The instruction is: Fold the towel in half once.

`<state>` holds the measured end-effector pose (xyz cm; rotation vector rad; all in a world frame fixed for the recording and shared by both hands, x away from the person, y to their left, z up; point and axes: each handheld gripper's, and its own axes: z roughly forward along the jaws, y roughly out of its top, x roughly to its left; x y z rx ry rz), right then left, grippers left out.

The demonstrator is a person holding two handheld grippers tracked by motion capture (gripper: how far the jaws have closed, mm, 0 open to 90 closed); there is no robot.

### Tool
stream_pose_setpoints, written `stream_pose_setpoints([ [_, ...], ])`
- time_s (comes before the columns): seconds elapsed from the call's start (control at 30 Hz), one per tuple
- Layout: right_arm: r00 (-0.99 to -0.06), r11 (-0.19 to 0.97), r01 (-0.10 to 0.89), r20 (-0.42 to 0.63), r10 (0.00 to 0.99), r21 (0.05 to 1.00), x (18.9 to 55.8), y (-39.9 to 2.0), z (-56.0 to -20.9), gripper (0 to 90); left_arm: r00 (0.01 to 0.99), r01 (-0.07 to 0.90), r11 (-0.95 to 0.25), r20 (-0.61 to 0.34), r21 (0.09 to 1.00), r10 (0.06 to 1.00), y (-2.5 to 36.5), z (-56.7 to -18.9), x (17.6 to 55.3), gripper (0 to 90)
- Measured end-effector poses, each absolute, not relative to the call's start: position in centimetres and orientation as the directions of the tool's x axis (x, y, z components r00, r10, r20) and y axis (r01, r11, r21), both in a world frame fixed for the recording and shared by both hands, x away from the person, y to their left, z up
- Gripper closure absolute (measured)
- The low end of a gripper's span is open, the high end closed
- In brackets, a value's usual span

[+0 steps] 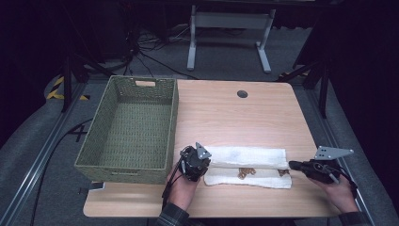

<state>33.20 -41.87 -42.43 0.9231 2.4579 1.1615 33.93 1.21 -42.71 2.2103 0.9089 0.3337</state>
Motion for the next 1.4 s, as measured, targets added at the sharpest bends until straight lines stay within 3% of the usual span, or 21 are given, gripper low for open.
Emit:
stream_pose_setpoints([
  [0.53,-0.788,0.504,0.452,0.065,0.612,0.736,31.2,-41.9,-43.4,86.0,0.752,0.538,-0.523,-0.094,0.661,0.653,1.6,-43.8,33.0,86.0],
  [0.6,-0.788,0.49,0.466,0.094,0.608,0.737,30.9,-42.3,-43.4,76.4,0.756,0.528,-0.529,-0.084,0.664,0.649,1.6,-43.7,32.9,76.8],
  [0.83,-0.779,0.467,0.467,0.099,0.62,0.751,30.6,-42.7,-43.1,74.9,0.756,0.524,-0.514,-0.093,0.679,0.648,1.6,-43.4,33.0,69.6],
  [1.13,-0.773,0.47,0.46,0.08,0.63,0.753,32.3,-42.0,-42.8,71.5,0.754,0.513,-0.507,-0.081,0.693,0.652,0.7,-42.8,34.5,61.3],
  [1.4,-0.734,0.468,0.471,0.038,0.678,0.748,35.4,-41.7,-42.7,70.1,0.74,0.513,-0.509,-0.056,0.691,0.67,-0.2,-42.9,37.0,59.5],
])
